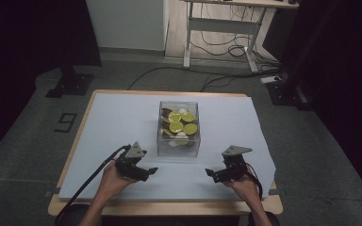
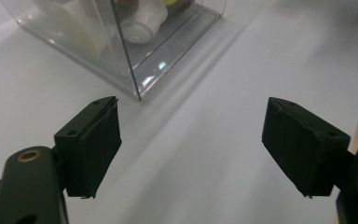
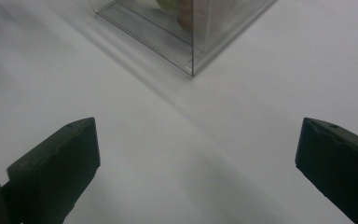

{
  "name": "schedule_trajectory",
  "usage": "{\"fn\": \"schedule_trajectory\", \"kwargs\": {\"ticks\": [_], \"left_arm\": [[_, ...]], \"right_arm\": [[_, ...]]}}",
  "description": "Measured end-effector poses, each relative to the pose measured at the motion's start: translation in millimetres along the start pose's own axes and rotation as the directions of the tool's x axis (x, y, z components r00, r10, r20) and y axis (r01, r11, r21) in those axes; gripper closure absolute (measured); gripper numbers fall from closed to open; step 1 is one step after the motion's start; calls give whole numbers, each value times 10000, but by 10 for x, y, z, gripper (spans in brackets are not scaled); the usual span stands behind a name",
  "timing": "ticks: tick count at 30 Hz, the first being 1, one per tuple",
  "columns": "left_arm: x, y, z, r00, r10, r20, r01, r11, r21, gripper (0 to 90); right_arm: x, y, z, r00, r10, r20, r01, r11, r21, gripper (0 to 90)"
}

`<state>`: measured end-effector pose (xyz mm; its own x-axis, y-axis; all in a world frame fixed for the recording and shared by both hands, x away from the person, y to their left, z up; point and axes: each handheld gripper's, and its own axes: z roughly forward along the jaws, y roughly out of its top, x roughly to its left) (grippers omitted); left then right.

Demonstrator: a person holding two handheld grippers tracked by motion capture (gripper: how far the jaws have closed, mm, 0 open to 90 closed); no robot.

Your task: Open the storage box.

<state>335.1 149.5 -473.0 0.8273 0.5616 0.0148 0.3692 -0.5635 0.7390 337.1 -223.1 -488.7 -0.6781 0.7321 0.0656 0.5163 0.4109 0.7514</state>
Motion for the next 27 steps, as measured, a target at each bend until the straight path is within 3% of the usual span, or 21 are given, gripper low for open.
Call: {"fn": "schedule_trajectory", "kwargs": {"ticks": [5, 11, 18, 27], "left_arm": [[15, 74, -5, 10000, -10, 55, 11, 10000, -97, 219], [5, 178, 11, 9994, -3, 337, 15, 9994, -354, 265], [-19, 271, 74, 9994, 79, 327, -67, 9993, -376, 340], [16, 320, 158, 9994, -248, 246, 263, 9978, -606, 421]], "right_arm": [[23, 60, -12, 9998, -123, -133, 121, 9998, -179, 132], [75, 139, 0, 9998, -192, -107, 187, 9990, -402, 155], [136, 228, 38, 9996, -123, -269, 111, 9990, -443, 246], [201, 340, 104, 9983, -306, -487, 286, 9987, -424, 346]]}}
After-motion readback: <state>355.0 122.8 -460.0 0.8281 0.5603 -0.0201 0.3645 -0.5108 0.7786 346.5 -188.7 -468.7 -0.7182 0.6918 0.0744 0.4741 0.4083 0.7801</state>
